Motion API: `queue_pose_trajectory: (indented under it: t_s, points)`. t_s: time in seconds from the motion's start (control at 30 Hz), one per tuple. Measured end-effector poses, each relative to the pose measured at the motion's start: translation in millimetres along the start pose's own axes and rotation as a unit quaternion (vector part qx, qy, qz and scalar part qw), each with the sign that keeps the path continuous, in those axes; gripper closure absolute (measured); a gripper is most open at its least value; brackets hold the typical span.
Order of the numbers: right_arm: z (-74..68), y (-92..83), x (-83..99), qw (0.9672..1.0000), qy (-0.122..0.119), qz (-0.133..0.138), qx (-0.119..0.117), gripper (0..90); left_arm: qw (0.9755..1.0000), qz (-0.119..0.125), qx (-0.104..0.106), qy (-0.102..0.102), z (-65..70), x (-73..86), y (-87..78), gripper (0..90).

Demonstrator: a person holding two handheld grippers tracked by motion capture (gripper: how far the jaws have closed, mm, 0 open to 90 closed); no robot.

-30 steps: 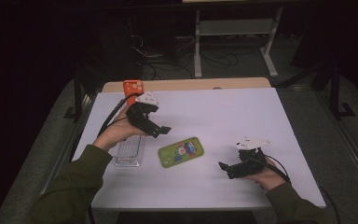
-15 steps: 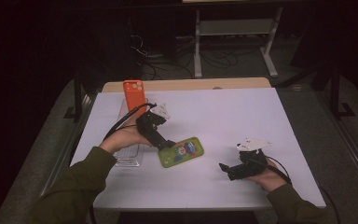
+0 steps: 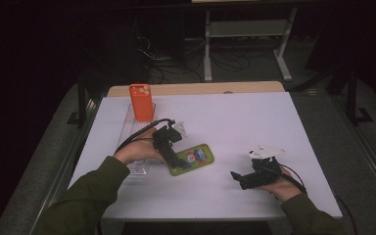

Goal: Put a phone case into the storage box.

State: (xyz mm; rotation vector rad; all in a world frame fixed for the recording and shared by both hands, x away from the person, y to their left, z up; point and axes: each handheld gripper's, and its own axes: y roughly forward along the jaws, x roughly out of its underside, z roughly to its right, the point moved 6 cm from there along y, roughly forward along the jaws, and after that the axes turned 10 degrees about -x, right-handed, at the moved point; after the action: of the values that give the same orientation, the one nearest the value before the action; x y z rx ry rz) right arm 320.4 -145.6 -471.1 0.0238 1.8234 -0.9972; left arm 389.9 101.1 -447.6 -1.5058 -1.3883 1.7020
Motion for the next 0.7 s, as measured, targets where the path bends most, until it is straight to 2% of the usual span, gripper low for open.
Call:
queue_pose_trajectory:
  t_s: [0.1, 0.4, 0.57, 0.67, 0.7]
  points:
    - [0.0, 0.6, -0.6, 1.0000, 0.002, 0.003, 0.000, 0.0, 0.9998, -0.019, -0.010, 0.002, 2.2, 3.3, 8.7, 0.6]
    - [0.4, 0.8, 0.0, 1.0000, -0.001, -0.001, 0.000, 0.0, 0.9981, -0.057, -0.013, 0.019, 6.8, 4.6, 22.4, 4.2]
    - [0.7, 0.5, 0.0, 1.0000, 0.001, 0.000, -0.001, 0.1, 0.9972, -0.071, -0.013, 0.017, 7.6, 5.5, 25.1, 4.6]
    - [0.8, 0.6, -0.1, 1.0000, -0.002, -0.001, 0.000, 0.1, 0.9958, -0.087, -0.018, 0.025, 8.7, 6.8, 28.4, 4.7]
    - [0.8, 0.5, 0.0, 1.0000, -0.002, -0.001, 0.000, 0.1, 0.9946, -0.096, -0.020, 0.034, 8.1, 7.4, 28.6, 4.9]
